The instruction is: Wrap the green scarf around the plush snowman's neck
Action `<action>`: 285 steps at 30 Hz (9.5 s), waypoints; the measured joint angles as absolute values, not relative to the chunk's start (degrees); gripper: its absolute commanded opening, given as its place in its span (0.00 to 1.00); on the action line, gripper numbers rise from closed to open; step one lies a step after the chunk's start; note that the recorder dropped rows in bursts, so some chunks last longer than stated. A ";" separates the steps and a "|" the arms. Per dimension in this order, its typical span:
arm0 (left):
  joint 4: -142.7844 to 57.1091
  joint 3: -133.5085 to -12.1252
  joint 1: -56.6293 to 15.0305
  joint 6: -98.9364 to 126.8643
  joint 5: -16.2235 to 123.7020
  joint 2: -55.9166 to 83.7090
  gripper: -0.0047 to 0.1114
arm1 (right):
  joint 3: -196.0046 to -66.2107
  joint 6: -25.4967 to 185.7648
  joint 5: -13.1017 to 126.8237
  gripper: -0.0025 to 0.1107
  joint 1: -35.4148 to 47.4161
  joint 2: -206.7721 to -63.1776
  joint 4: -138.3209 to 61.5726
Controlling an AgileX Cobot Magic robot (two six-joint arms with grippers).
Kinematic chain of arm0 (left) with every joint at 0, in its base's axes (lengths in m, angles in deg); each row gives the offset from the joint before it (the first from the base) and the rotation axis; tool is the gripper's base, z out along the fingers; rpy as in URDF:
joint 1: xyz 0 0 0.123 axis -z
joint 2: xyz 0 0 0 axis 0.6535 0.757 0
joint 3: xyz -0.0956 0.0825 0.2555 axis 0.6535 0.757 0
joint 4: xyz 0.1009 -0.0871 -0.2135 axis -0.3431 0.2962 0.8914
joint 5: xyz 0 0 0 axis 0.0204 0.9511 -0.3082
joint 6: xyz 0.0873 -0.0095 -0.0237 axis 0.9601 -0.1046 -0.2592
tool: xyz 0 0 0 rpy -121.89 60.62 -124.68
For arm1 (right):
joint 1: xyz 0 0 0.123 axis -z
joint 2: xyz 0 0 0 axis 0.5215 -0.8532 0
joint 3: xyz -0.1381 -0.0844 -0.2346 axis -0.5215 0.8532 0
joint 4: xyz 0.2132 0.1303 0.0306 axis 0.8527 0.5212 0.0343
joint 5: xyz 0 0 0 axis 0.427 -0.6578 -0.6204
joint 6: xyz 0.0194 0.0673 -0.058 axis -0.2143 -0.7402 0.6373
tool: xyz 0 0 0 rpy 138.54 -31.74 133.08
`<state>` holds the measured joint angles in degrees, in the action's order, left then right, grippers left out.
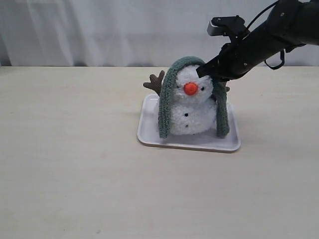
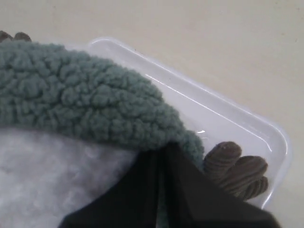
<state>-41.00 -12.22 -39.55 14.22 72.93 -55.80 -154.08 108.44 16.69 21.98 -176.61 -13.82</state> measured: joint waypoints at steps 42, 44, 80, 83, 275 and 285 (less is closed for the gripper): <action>-41.00 -12.22 -39.55 14.22 72.93 -55.80 0.04 | -154.08 105.83 13.41 0.06 21.98 -175.12 -18.51; -41.00 -12.22 -39.55 14.22 72.93 -55.80 0.04 | -154.08 105.83 13.31 0.06 21.98 -175.90 -18.51; -41.00 -12.22 -39.55 14.22 72.93 -55.80 0.04 | -117.04 113.69 19.94 0.09 9.31 -129.14 -4.50; -41.00 -12.22 -39.55 14.22 72.93 -55.80 0.04 | -117.13 111.36 25.58 0.21 4.81 -135.57 -6.82; -41.00 -12.22 -39.55 14.22 72.93 -55.80 0.04 | -169.56 71.70 7.22 0.06 -1.33 -185.31 -55.81; -41.00 -12.22 -39.55 14.22 72.93 -55.80 0.04 | -169.56 76.45 2.17 0.06 -1.33 -185.69 -53.88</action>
